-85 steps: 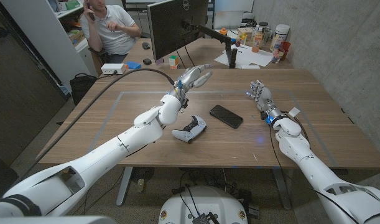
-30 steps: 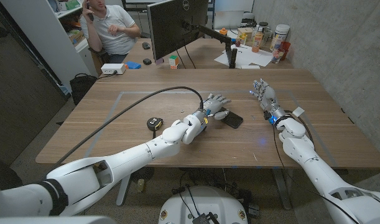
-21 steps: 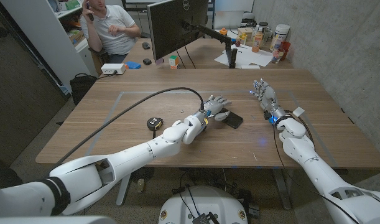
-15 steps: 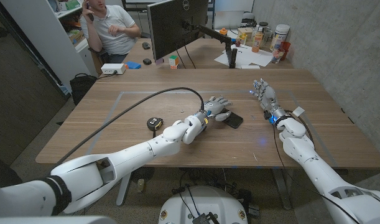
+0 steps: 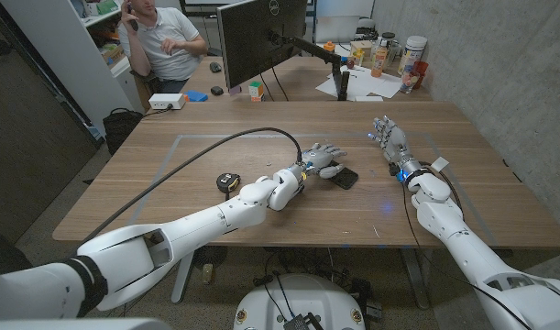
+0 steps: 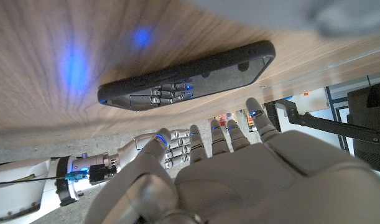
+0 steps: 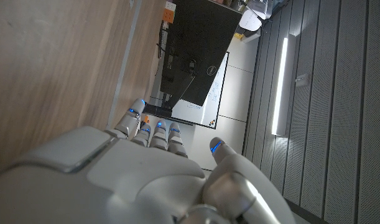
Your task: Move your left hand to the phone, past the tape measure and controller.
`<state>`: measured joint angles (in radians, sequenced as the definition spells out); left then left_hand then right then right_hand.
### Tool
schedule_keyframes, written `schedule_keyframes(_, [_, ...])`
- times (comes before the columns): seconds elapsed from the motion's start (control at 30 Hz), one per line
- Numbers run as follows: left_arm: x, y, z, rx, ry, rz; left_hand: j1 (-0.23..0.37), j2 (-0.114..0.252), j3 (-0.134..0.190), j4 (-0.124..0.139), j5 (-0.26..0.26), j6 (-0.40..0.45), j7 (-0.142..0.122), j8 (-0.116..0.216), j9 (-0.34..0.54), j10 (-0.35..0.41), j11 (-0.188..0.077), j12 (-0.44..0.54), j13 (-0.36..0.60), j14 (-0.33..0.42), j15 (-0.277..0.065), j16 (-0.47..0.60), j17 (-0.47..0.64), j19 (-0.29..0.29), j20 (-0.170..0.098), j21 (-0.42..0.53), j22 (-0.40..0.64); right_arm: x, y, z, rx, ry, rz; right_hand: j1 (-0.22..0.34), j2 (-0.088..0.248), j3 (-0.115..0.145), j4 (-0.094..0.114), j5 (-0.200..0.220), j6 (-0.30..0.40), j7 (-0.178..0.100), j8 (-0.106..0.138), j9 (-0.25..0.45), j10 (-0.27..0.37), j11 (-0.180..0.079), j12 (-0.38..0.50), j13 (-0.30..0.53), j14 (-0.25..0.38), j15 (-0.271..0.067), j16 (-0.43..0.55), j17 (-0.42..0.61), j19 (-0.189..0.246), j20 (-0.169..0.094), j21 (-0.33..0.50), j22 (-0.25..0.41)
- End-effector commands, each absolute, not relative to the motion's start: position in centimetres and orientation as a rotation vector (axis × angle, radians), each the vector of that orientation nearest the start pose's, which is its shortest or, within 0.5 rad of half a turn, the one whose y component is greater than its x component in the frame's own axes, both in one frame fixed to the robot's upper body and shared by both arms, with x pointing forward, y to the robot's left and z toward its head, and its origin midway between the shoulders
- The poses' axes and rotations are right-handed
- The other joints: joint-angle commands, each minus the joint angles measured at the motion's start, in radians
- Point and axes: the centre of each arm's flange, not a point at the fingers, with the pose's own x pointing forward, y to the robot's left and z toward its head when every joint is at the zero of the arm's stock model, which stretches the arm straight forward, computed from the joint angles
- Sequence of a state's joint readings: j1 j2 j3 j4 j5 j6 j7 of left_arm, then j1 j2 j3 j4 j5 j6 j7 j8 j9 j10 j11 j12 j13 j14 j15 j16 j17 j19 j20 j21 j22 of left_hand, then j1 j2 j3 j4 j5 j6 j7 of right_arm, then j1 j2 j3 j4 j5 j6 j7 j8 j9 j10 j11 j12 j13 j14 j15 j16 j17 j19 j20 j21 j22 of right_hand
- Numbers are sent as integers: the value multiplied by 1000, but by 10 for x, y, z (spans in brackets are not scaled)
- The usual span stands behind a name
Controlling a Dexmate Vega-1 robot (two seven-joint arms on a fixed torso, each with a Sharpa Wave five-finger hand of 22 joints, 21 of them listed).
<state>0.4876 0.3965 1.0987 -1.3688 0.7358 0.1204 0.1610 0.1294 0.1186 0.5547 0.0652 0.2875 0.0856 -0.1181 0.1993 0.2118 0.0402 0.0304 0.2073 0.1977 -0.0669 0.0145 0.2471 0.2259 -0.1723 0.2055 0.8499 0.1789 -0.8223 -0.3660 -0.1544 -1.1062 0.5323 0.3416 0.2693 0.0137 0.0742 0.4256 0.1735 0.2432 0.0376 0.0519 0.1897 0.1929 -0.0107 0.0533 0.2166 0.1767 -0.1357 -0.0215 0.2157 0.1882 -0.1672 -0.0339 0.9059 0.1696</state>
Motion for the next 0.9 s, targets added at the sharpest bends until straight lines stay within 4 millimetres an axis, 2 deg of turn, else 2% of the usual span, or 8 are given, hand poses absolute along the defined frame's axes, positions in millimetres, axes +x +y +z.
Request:
schedule_keyframes(0.03, [631, -8, -51, 1543, -872, -281, -13, 9, 3, 8, -3, -8, 1, 5, 5, -7, 2, 4, 6, -7, -1, 0, 5, -9, 4, -5, 5, 667, -327, -41, 52, -622, 226, 1, 110, -4, 0, 5, 8, 0, 1, 2, 4, 8, 0, 3, 1, 6, 3, 2, -48, -34, -2, 4])
schedule_keyframes(0.9, [628, -14, -50, 1537, -883, -306, -23, 14, -5, 20, -1, -6, 5, 8, 5, -7, 2, 6, 6, -7, -4, 2, 9, -4, 4, -11, 5, 670, -330, -43, 57, -616, 225, 0, 110, -8, 0, 6, 8, 0, 0, 2, 5, 8, -2, 3, 1, 8, 2, 3, -48, -31, -9, 4])
